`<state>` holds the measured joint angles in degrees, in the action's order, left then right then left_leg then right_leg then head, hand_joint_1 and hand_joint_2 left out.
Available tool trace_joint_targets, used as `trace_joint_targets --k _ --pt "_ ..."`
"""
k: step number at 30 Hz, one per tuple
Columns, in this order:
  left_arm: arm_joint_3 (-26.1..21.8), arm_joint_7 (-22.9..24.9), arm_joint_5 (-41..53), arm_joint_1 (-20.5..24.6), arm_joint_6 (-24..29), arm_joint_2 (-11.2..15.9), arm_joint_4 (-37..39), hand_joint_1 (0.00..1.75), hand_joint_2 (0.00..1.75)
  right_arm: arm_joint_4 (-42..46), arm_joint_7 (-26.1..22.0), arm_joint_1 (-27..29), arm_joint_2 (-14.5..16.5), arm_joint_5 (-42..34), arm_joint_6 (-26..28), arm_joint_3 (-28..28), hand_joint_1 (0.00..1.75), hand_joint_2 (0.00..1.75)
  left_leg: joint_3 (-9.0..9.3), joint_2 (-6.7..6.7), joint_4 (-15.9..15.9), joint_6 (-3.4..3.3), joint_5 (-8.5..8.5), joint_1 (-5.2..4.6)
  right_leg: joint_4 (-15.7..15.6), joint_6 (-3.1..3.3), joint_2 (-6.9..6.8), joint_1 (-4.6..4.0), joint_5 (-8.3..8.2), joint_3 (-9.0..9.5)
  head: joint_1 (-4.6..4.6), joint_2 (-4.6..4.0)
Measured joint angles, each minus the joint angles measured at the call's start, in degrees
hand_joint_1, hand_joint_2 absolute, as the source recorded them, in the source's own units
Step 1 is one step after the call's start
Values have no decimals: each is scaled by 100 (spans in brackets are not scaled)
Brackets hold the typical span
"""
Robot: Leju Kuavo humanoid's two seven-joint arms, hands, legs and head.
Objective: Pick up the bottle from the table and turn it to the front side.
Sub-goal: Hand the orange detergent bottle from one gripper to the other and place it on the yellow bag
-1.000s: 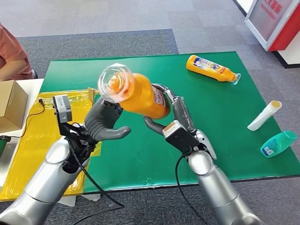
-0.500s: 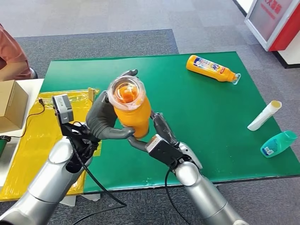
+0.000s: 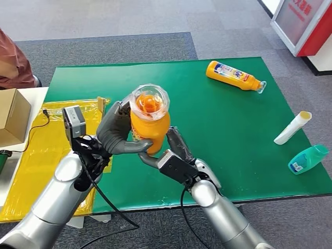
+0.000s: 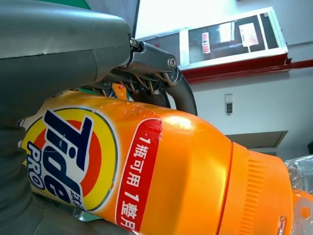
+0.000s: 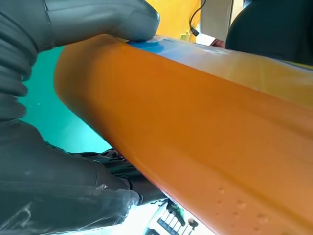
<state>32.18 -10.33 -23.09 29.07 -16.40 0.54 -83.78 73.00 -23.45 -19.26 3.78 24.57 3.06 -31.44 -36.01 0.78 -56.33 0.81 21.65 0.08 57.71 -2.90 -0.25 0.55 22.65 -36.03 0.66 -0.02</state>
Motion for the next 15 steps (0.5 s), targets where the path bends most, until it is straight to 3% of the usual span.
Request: trace_joint_targets --k 4,5,8,9,15 --pt "-14 11 -74 0 3 1 0 175 175 -4 -2 2 0 48 38 -3 175 175 0 0 0 0 0 0 0 0 0 0 0 0 0 0" --pt "-18 12 -85 0 3 1 0 175 175 -4 -3 1 0 59 43 -4 164 175 0 0 0 0 0 0 0 0 0 0 0 0 0 0" --pt "-32 10 -85 0 26 1 0 175 175 -4 3 4 0 83 75 -4 34 175 0 0 0 0 0 0 0 0 0 0 0 0 0 0" --pt "-36 0 -70 -2 57 1 -1 175 175 -4 9 8 0 87 93 -5 0 175 0 0 0 0 0 0 0 0 0 0 0 0 1 0" --pt "-39 -186 232 -142 429 -15 -194 175 175 -28 163 114 0 -33 297 55 0 175 -1 0 0 0 1 0 0 0 -1 0 1 1 0 0"
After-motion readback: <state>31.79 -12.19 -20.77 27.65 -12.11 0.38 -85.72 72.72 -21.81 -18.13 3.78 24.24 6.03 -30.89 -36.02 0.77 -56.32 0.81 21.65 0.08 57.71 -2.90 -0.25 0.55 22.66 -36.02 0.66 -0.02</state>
